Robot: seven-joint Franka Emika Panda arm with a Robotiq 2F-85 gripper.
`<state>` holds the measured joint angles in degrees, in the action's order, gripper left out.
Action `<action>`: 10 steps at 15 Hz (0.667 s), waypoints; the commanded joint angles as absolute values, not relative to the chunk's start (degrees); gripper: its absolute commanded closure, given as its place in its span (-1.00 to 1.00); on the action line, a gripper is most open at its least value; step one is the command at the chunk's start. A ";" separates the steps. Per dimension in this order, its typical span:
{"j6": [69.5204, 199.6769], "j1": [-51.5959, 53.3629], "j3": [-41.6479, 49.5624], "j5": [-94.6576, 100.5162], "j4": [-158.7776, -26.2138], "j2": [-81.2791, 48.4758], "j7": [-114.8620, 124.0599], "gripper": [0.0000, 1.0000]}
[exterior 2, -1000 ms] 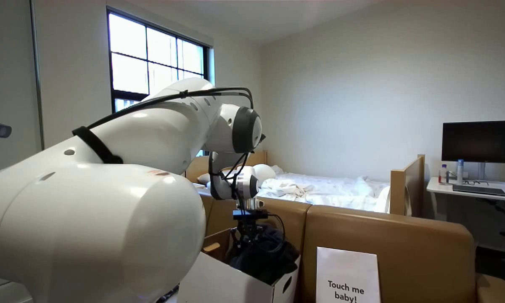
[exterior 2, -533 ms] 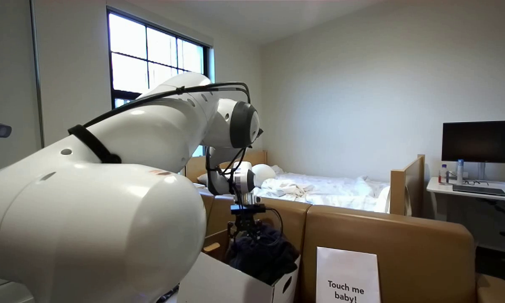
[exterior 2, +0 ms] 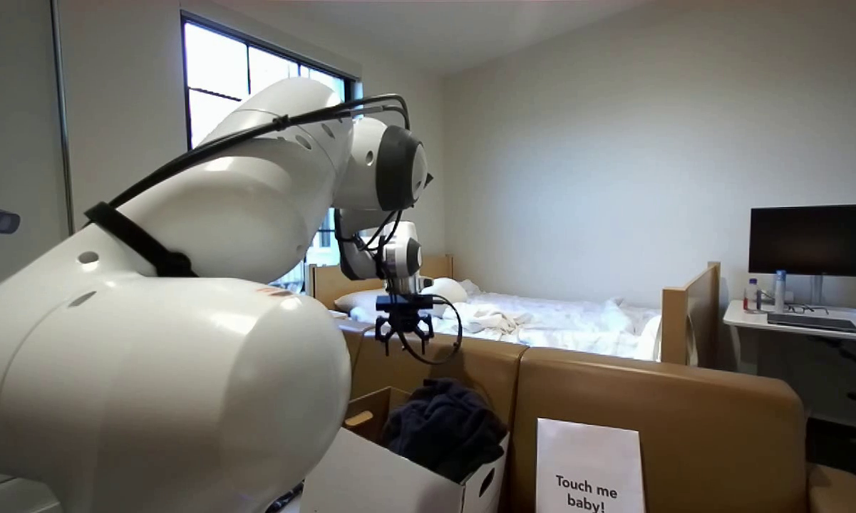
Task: Put the black jersey inside the box
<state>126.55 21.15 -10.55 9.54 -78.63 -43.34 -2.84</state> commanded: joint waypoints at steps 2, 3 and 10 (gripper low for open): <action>125.64 21.80 -9.55 5.10 -77.56 -37.48 8.02 -1.00; 125.72 22.19 -8.76 5.38 -76.69 -36.94 10.96 -1.00; 116.70 22.41 -6.35 6.73 -71.16 -37.09 21.69 -1.00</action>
